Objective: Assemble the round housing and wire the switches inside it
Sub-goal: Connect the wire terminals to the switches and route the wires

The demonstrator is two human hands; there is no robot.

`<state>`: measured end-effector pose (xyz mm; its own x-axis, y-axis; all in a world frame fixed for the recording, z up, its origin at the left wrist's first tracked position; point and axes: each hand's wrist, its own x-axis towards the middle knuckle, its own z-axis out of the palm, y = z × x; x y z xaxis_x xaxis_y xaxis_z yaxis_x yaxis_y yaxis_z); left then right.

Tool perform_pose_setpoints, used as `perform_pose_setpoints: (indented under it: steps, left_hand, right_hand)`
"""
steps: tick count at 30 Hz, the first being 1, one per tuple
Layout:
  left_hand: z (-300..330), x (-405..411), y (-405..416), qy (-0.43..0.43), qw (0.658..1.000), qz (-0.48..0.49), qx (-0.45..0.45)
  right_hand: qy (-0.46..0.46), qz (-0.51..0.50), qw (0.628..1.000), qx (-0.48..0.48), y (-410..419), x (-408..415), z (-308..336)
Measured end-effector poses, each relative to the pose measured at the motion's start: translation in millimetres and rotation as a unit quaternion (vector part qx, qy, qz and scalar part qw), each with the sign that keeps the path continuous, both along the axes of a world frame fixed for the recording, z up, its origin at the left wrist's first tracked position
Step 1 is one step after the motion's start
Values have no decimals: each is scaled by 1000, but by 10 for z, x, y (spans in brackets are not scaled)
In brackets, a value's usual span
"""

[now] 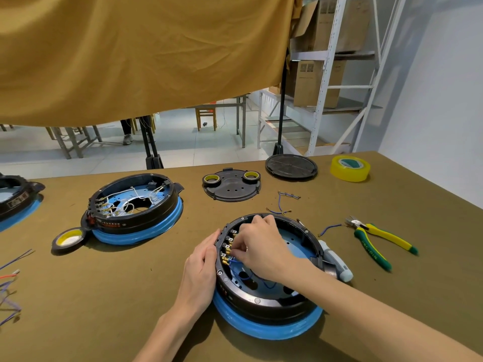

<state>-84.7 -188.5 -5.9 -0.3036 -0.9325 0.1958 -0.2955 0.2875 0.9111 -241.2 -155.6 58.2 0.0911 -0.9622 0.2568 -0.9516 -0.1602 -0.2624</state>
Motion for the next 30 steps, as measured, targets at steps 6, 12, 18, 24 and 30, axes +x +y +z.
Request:
perform_pose_setpoints:
  steps: [6, 12, 18, 24, 30]
  left_hand:
    - [-15, 5, -20, -1, 1000, -4, -5]
    - [14, -17, 10, 18, 1000, 5, -3]
    - [-6, -15, -24, -1, 1000, 3, -5]
    - [-4, -7, -24, -5, 1000, -3, -18]
    - [3, -8, -26, -11, 1000, -11, -17]
  right_hand:
    - [-11, 1, 1000, -9, -34, 9, -51]
    - [-101, -5, 995, 12, -52, -100, 51]
    - [-8, -40, 999, -16, -83, -108, 29]
    - [2, -15, 1000, -8, -152, -93, 40]
    - [-7, -16, 1000, -22, -189, -76, -69]
